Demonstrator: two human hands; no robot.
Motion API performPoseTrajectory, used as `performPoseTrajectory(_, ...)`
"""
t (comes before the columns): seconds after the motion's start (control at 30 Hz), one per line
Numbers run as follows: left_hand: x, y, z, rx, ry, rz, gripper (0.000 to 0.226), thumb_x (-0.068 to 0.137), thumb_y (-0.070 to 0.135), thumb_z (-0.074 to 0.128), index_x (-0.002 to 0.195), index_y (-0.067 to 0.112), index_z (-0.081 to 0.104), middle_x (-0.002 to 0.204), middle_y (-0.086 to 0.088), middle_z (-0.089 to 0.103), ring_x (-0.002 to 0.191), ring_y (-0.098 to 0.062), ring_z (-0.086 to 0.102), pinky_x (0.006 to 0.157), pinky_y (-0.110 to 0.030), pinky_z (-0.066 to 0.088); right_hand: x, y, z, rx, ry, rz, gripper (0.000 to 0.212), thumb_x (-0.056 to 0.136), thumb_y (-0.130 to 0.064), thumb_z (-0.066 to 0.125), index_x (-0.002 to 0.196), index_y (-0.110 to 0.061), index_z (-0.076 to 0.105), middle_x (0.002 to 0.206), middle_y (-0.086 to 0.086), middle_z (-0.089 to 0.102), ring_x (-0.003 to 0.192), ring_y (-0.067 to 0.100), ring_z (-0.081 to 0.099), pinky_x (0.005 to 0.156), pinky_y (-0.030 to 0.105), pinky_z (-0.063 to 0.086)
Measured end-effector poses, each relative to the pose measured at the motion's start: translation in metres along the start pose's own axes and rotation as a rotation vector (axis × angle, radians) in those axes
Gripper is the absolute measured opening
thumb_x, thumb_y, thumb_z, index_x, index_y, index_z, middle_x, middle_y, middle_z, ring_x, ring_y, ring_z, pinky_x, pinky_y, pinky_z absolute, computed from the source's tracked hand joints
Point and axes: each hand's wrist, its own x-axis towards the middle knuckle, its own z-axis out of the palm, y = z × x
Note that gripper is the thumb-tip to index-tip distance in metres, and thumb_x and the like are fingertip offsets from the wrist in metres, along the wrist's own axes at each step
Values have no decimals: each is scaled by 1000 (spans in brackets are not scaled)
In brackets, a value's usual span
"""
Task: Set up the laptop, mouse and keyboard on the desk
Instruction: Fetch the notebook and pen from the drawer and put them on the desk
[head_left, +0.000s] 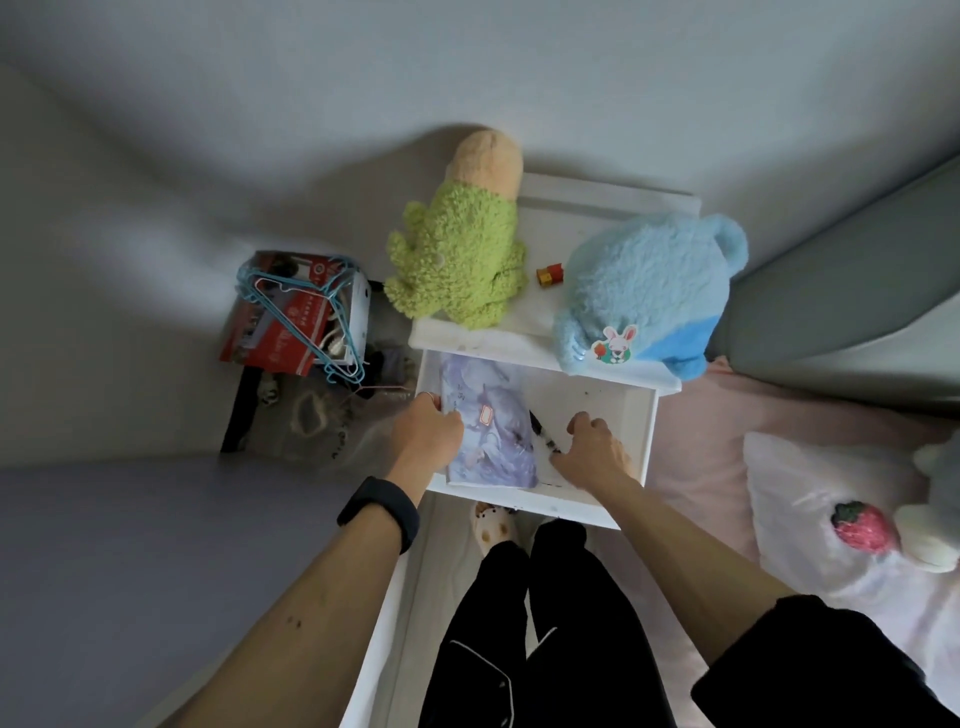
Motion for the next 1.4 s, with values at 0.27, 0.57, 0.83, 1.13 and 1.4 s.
performPoseTrajectory(0.27,1,-3,-2,40,21,-10,6,92,23,52,96,18,54,90,-3,62,85,-26,64,75,-35,54,10,-16,28,-210,150,-187,24,103,-28,43,119,-13,49,121,10,62,106,37,64,76,37,39)
performPoseTrajectory(0.57,-20,19,-34,-250,-132,-147,4,86,5,54,86,1,53,73,-12,56,63,-22,56,48,-23,47,-56,7,-33,606,48,97,18,86,-28,60,92,-13,69,83,6,74,62,21,65,59,30,53)
performPoseTrajectory(0.83,-87,-18,-76,-406,-132,-116,9,83,10,61,91,12,61,95,-12,68,82,-27,68,62,-36,59,-131,25,-13,1372,-33,362,5,90,-7,58,89,-3,60,79,13,64,59,22,66,51,28,55)
performPoseTrajectory(1.13,-123,-74,-94,-716,121,-171,23,96,10,57,119,7,53,106,-10,64,83,-22,63,62,-31,50,-143,-21,46,1738,-144,610,10,96,-2,61,102,3,56,86,18,63,76,27,69,65,35,61)
performPoseTrajectory(1.4,-122,-87,-101,-809,152,-258,12,95,13,59,106,14,55,106,-11,67,85,-23,64,69,-36,52,-111,-46,61,1729,-181,721,9,94,-5,63,87,-4,58,81,10,65,63,16,67,47,27,57)
